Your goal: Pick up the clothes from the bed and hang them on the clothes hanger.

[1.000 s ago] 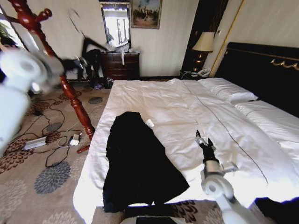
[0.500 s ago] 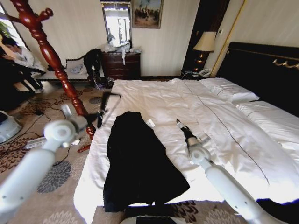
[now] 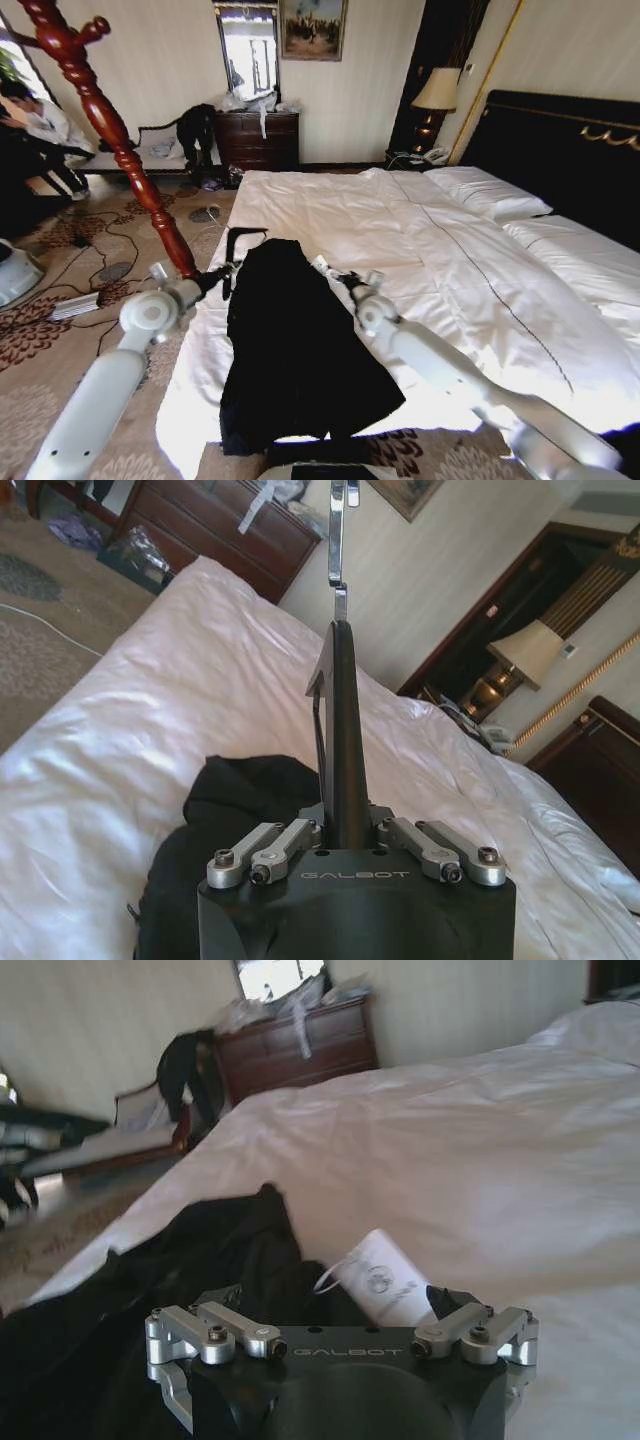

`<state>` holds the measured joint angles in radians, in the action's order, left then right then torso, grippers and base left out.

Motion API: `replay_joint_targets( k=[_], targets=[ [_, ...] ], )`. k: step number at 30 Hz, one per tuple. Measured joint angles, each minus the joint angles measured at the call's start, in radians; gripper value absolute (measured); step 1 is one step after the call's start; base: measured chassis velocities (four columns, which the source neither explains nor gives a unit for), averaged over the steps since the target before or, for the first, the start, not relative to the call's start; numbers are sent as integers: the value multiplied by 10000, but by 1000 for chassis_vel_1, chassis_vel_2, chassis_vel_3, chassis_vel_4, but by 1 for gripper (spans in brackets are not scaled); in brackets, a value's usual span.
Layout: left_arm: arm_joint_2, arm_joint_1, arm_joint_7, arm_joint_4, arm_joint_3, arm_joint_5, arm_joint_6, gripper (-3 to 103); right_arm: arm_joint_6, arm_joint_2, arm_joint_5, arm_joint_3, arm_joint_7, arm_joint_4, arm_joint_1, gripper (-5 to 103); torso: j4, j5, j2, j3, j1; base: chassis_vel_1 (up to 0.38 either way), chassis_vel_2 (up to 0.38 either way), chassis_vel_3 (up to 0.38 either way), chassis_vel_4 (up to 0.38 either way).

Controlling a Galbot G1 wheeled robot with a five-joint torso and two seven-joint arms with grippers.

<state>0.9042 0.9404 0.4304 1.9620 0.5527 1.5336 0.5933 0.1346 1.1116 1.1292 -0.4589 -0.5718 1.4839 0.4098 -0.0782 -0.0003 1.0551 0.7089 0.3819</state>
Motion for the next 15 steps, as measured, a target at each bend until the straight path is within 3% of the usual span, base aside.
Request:
replay_joint_targets(
  k=[2, 5, 10, 15],
  targets=[
    [0, 6, 0, 4, 37, 0, 10, 18, 80, 149, -147, -141, -60, -115, -115, 100, 0, 1, 0, 0, 0, 0, 0, 0, 0],
    [135, 102, 11, 139, 449, -49, 77, 18, 620, 1174, -1329, -1157, -386, -888, -977, 100, 11, -2, 0, 0, 1, 0, 0, 0, 0],
    [305, 36, 162, 367, 784, -32, 141, 18, 1332, 2006, -1834, -1958, -711, -1424, -1772, 100, 1, 0, 0, 0, -1, 0, 0, 0, 0],
    [370, 25, 321, 719, 891, -8, 189, 18, 1623, 2642, -2119, -2437, -519, -2643, -2236, 100, 3, 0, 0, 0, -1, 0, 0, 0, 0]
  ],
)
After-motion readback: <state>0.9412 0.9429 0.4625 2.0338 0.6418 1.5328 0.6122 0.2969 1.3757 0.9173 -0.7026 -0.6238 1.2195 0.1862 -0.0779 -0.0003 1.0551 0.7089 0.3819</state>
